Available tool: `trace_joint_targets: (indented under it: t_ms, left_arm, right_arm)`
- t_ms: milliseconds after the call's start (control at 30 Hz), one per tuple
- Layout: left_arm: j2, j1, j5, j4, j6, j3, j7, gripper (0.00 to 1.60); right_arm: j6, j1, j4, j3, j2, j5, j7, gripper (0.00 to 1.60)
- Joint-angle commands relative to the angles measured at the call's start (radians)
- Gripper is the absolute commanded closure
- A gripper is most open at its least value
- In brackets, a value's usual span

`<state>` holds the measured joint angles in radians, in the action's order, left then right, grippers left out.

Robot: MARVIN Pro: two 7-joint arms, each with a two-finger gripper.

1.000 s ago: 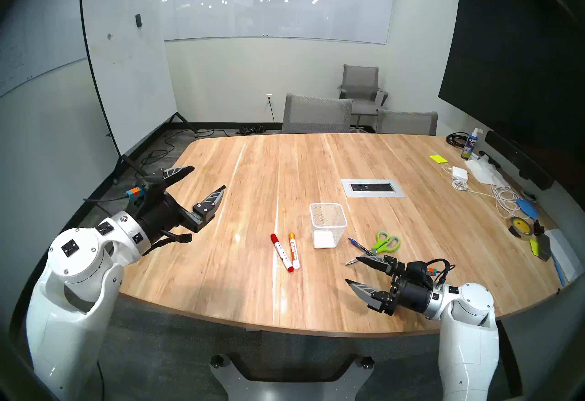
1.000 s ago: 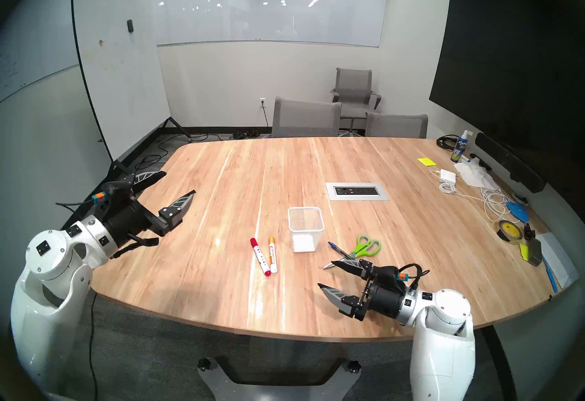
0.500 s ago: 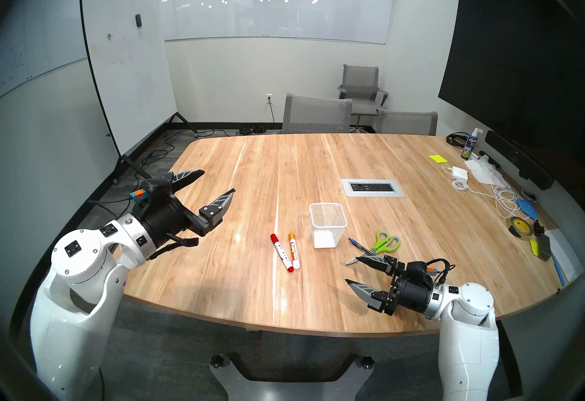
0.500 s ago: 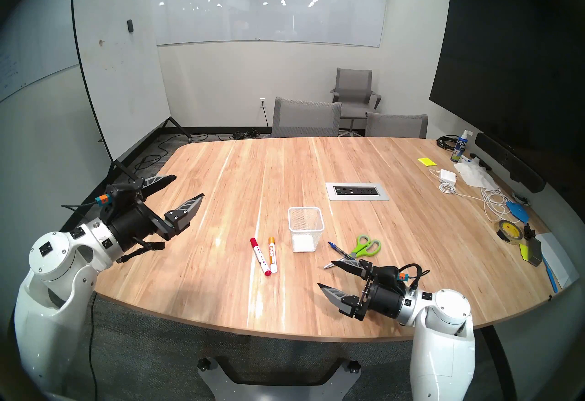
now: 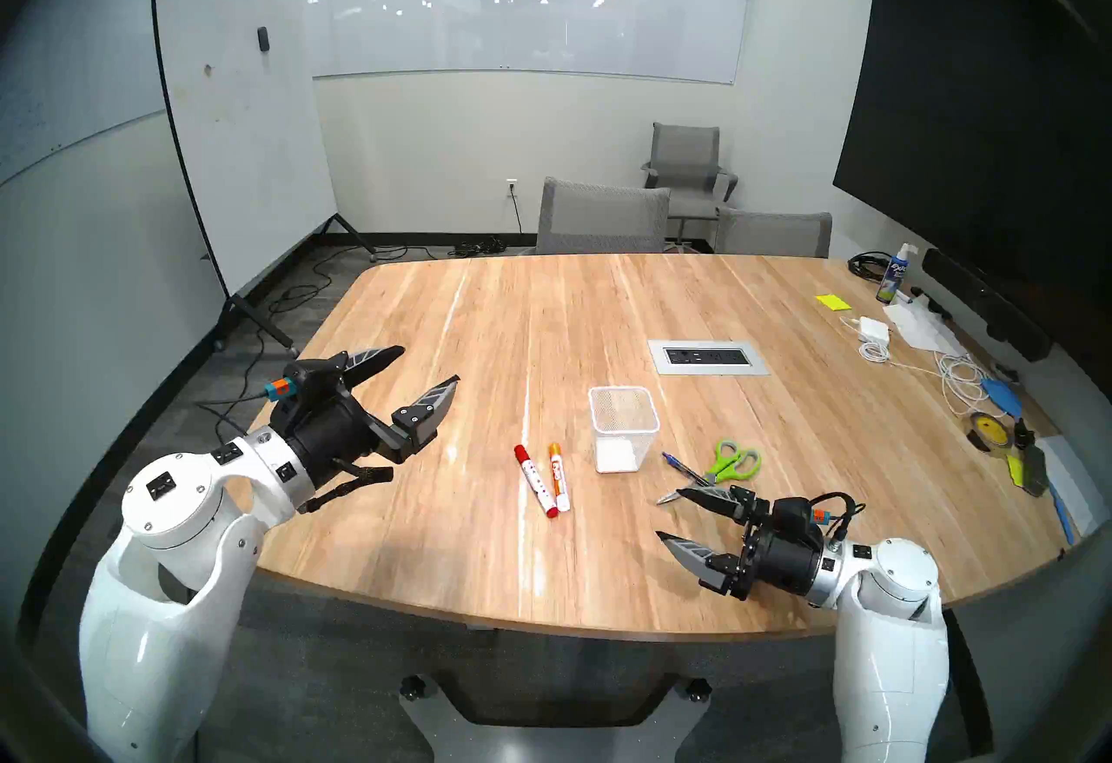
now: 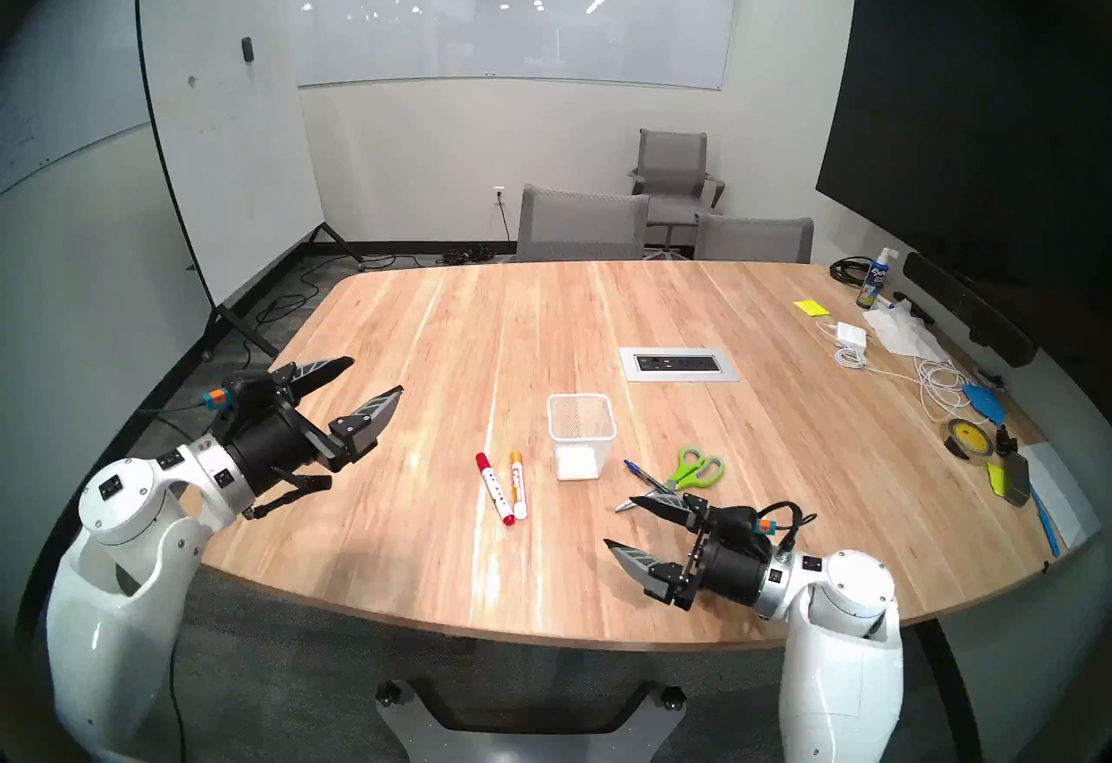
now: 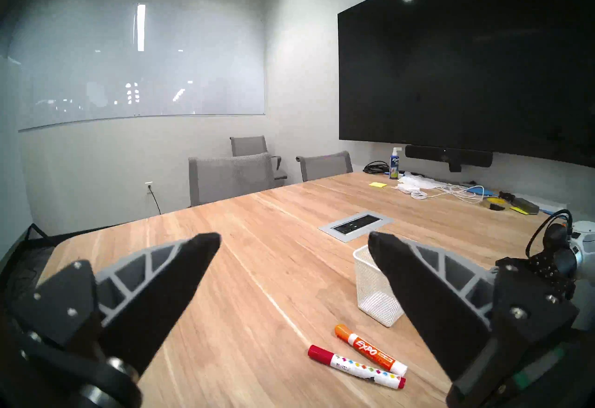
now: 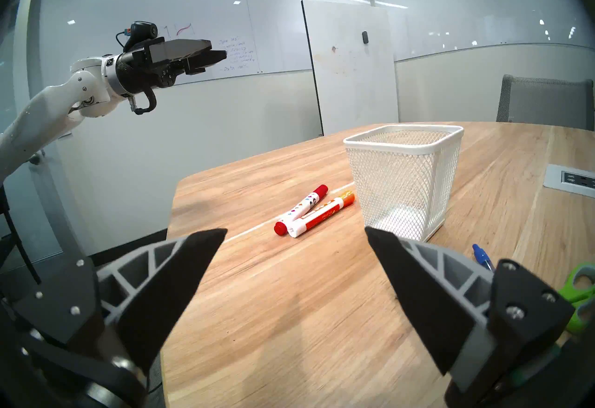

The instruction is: Place the pen, the marker, and the scissors into the pen holder

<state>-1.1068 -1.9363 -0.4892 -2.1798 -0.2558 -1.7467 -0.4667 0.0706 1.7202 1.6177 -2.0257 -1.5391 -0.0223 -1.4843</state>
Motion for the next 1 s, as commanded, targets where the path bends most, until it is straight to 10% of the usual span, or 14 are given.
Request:
trace_joint_targets:
  t_ms: [0,967]
  left_arm:
    - [-0.003,0.019,0.010,-0.001,-0.025,0.034,0.016,0.00]
    - [-0.034,0.171,0.032,0.088,-0.232,0.180,0.107,0.00]
  right_arm:
    - [0.000,-0.005,0.012,0.002,0.002,-0.008,0.001,0.00]
    - [0.000,-0.005,0.012,0.002,0.001,-0.007,0.001,0.00]
